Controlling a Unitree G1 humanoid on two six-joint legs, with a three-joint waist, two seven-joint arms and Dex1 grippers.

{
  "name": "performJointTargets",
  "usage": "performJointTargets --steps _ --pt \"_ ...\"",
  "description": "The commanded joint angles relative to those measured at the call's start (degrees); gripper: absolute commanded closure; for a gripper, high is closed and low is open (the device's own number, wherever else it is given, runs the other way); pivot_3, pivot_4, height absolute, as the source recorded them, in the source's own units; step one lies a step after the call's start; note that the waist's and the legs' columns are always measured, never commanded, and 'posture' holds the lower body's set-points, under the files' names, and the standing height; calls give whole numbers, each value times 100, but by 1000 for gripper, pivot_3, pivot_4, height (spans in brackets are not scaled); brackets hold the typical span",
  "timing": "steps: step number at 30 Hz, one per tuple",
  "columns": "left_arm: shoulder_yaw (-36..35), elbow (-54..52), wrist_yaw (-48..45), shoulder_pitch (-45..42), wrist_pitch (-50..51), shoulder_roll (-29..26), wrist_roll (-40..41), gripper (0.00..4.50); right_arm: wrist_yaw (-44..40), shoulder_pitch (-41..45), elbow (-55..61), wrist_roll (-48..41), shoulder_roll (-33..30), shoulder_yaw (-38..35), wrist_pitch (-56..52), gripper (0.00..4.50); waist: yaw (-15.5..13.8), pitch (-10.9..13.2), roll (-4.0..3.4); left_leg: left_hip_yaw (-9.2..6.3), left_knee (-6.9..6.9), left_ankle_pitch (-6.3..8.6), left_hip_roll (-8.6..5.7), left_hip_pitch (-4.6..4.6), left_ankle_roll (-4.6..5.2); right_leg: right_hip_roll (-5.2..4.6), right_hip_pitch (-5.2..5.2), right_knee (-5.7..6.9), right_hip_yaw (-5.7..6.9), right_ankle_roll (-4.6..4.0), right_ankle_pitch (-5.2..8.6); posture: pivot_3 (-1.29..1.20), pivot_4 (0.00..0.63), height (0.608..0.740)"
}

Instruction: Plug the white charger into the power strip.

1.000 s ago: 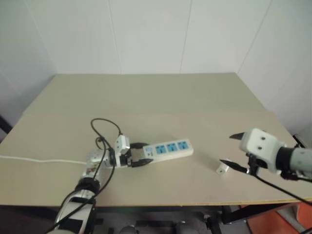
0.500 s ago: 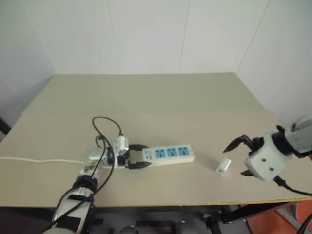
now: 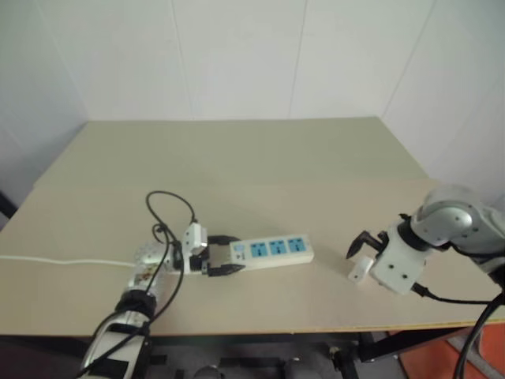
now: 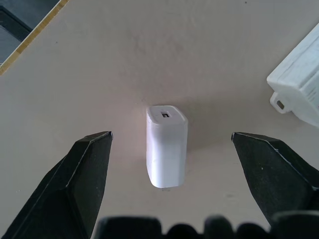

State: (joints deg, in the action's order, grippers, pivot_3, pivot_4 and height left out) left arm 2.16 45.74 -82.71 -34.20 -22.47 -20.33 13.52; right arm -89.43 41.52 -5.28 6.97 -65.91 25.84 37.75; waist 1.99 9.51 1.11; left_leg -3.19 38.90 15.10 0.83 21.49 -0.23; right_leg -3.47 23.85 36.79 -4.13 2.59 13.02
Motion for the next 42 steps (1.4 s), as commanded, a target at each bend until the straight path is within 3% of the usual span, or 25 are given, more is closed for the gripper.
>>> performJointTargets --steps 1,30,34,42 --pt "157 13 -22 61 15 -60 -174 1273 -165 179 -80 192 121 43 189 0 10 0 0 0 0 0 0 0 0 0 -1 1 0 0 0 0 150 740" --pt "307 -231 90 293 -54 -7 -219 1273 -41 329 -571 732 665 390 527 0 1 -1 -1 -1 0 0 -1 -11 0 -1 -14 -1 0 -1 0 0 150 740" --pt "314 -244 141 273 -37 12 -220 1273 -2 347 -708 755 744 501 725 816 -4 -1 -1 -1 0 0 -1 -12 0 -1 -16 -3 0 -1 0 0 150 740" --pt "347 -122 205 269 -141 -25 -276 1273 172 373 -893 1008 766 476 918 3391 -15 -1 -1 -1 -1 0 -1 -32 0 -2 -38 -7 1 -1 0 0 150 740"
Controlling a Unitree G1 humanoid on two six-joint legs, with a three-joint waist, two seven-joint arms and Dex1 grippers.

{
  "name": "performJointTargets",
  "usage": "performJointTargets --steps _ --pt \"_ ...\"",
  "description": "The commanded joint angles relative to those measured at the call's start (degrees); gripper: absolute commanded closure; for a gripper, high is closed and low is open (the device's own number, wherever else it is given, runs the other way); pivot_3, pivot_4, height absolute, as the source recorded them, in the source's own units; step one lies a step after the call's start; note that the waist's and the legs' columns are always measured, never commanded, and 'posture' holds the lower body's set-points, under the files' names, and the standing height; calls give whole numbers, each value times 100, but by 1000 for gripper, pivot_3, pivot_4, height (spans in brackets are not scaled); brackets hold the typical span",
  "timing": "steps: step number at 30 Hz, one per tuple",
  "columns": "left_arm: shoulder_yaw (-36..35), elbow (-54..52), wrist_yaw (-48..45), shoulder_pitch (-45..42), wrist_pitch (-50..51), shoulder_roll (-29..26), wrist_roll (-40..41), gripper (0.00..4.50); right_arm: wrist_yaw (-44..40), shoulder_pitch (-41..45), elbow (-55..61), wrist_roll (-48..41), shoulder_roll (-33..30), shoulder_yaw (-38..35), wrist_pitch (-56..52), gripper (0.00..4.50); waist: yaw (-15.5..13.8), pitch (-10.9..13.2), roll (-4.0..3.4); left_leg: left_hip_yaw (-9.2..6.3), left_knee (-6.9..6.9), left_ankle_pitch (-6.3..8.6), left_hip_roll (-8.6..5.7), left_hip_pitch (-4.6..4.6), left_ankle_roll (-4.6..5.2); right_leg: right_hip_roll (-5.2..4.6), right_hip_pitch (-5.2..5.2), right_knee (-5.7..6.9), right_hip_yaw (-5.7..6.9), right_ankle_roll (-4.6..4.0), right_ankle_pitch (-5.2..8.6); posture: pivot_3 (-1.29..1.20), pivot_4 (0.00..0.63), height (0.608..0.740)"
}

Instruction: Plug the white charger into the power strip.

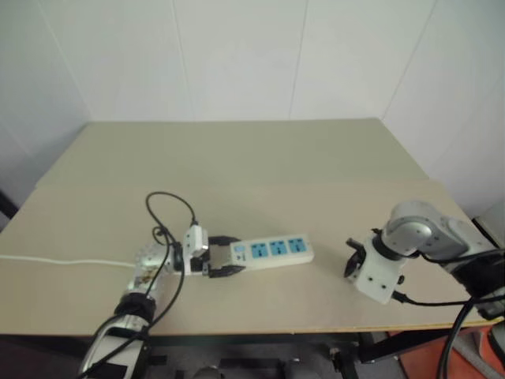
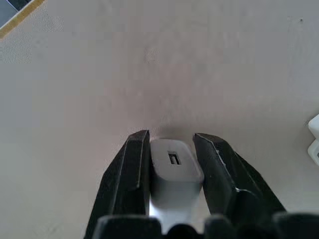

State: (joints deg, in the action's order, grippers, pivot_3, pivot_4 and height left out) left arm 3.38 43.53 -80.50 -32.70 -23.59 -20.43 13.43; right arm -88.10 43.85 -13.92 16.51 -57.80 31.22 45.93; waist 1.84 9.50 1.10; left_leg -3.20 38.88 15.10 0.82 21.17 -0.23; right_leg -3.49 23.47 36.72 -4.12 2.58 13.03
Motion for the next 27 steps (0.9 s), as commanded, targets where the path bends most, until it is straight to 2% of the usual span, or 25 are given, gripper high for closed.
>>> performJointTargets --steps 1,7,11,15,22,27 --pt "233 104 -17 118 -31 -13 -270 1273 45 147 -40 76 -46 -66 104 3389 0 0 0 0 0 0 0 -3 0 0 -3 -1 0 0 0 0 150 740" --pt "260 133 -8 75 -22 20 -269 1273 41 94 134 81 -157 -150 -41 3389 -6 0 0 -2 -1 0 0 -9 0 0 -12 -3 1 0 0 0 150 740" --pt "279 197 -62 11 -34 17 -281 1273 90 86 495 -282 -186 -481 -800 3389 -14 0 0 -2 -1 0 0 -9 0 0 -12 -2 1 0 0 0 150 740" --pt "281 269 -195 -89 -38 -3 -250 1273 196 135 862 -1044 -140 -1049 -1914 3389 -30 0 0 -5 -1 0 0 -9 0 0 -13 -2 3 0 0 0 150 740" --pt "321 398 -656 -285 -68 -107 -190 1273 789 306 1118 -2934 422 -2335 -5046 3389 -71 0 1 -8 -3 1 1 -5 1 0 -13 -8 5 -1 0 0 150 740" --pt "369 476 -890 -344 -157 -87 -187 1273 1374 203 1003 -3919 1127 -3047 -6085 3389 -69 1 1 -8 -4 1 1 -3 2 1 -12 -8 6 -1 0 0 150 740"
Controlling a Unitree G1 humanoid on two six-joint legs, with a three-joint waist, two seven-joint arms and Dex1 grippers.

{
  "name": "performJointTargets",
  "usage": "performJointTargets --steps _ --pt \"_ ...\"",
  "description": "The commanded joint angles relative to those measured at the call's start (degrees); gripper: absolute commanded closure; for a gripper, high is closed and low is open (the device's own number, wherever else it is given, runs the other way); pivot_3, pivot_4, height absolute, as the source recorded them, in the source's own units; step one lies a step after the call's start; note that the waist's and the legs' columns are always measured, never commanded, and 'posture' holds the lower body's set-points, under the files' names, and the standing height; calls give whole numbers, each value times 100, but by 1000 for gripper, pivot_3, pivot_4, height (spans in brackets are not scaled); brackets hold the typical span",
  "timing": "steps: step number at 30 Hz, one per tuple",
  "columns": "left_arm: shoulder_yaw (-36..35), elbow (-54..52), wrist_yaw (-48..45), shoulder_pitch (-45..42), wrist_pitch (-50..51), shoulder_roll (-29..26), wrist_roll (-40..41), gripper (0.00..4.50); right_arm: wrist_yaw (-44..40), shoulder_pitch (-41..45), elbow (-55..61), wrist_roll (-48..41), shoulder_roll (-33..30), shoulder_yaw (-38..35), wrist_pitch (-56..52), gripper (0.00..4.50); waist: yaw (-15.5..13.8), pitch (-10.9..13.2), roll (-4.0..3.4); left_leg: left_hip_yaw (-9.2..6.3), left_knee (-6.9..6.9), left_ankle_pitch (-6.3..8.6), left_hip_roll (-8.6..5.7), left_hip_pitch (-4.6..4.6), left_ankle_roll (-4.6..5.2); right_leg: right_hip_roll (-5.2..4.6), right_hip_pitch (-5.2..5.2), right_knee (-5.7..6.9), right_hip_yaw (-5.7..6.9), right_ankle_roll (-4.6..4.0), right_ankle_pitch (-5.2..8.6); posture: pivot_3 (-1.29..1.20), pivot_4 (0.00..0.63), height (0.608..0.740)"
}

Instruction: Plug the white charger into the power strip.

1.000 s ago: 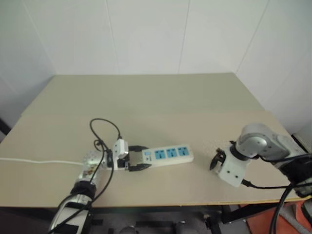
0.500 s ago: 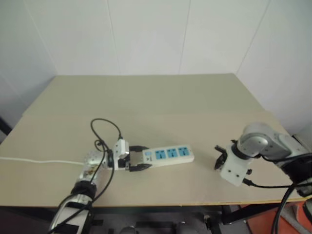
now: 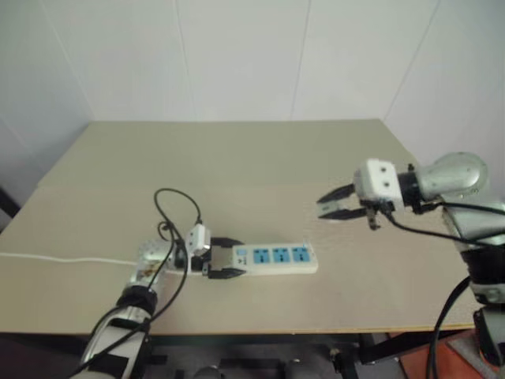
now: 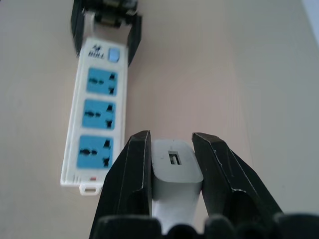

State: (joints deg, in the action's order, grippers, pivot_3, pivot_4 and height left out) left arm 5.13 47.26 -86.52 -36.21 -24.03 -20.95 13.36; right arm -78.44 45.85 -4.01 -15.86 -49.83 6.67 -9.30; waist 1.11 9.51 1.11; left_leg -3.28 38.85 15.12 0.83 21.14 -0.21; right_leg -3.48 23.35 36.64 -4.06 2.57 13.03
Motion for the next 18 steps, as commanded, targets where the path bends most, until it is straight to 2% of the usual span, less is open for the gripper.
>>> performJointTargets --steps 1,7,13,18 --pt "198 109 -320 4 -120 -27 -177 1273 530 -59 21 -902 511 -718 -759 3389 6 0 0 0 0 0 1 1 0 0 0 -1 0 0 0 0 150 740" --pt "175 224 -350 -73 -141 1 -168 1273 970 -349 73 -1726 1397 -1051 -1558 3389 0 0 0 -1 1 0 0 4 0 0 2 2 1 0 0 0 150 740" --pt "156 268 -430 -98 -145 -74 -157 1273 1054 -718 -15 -1792 2081 -927 -1394 3389 9 0 0 -2 0 0 0 5 1 1 3 2 2 1 0 0 150 740" --pt "142 350 -457 -157 -152 -111 -171 1273 682 -1091 95 -1847 2512 -915 -769 3389 18 0 0 -3 0 0 1 4 1 2 5 3 2 1 0 0 150 740"
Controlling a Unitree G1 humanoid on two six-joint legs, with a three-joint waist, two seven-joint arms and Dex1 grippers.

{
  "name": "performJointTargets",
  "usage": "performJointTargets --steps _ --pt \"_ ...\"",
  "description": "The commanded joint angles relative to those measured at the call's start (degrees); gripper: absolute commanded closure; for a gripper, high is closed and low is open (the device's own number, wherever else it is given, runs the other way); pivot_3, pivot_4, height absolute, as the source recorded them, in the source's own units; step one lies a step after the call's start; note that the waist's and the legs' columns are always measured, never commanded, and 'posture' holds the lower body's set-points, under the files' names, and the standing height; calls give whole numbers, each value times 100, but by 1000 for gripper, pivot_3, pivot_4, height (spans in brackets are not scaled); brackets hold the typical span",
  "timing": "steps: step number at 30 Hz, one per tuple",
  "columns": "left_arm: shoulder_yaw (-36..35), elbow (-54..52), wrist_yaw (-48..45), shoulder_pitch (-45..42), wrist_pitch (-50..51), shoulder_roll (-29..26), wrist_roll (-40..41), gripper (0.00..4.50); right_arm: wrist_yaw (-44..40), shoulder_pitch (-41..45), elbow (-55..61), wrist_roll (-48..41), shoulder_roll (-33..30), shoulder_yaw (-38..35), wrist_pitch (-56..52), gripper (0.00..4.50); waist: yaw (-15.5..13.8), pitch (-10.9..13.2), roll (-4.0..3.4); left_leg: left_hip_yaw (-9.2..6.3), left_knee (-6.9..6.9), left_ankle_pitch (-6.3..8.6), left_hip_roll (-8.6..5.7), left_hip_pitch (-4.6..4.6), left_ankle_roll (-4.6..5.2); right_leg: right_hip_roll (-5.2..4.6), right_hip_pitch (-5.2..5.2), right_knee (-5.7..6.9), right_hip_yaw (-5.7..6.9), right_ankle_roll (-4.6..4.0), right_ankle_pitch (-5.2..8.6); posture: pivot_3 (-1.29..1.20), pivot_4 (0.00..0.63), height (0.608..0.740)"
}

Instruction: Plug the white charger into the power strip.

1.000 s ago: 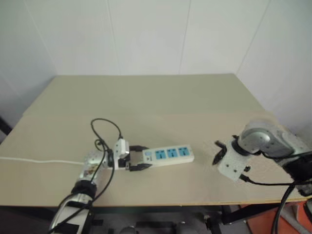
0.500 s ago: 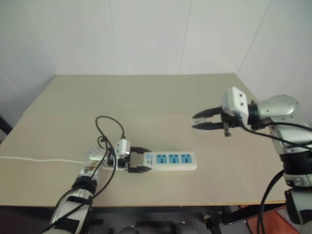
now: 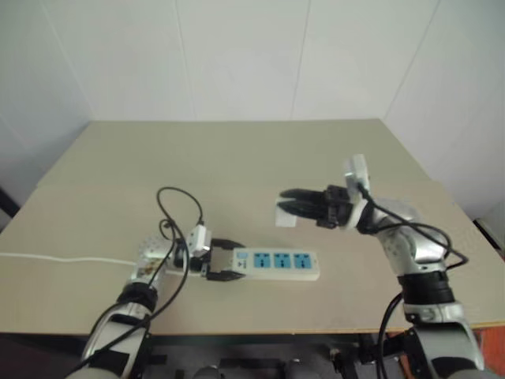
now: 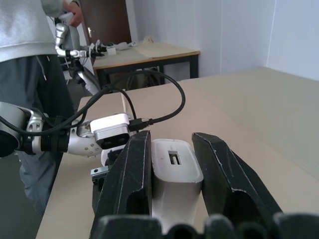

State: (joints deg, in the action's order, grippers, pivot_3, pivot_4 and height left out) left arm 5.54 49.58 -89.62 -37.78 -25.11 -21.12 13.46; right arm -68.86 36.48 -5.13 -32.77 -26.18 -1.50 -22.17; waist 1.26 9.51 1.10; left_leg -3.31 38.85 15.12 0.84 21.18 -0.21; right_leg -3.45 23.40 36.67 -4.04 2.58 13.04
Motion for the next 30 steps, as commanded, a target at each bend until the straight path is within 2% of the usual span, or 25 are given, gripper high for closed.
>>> performJointTargets --steps 1,14,30 --pt "97 129 -151 -11 -39 -92 -176 1273 -339 -205 197 -155 199 -90 608 3389 5 0 0 0 0 0 0 0 0 0 0 0 0 0 0 0 150 740" --pt "167 237 -288 -135 -53 -41 -181 1273 -537 -414 -794 373 1227 136 2446 3389 90 0 0 -2 -2 0 0 0 0 0 0 1 1 1 1 0 150 740" --pt "288 127 -288 -110 9 -162 -71 1273 -992 -324 -1778 761 1204 270 3215 3389 121 0 -1 -3 -3 0 0 -2 0 2 0 3 1 1 1 0 150 740"
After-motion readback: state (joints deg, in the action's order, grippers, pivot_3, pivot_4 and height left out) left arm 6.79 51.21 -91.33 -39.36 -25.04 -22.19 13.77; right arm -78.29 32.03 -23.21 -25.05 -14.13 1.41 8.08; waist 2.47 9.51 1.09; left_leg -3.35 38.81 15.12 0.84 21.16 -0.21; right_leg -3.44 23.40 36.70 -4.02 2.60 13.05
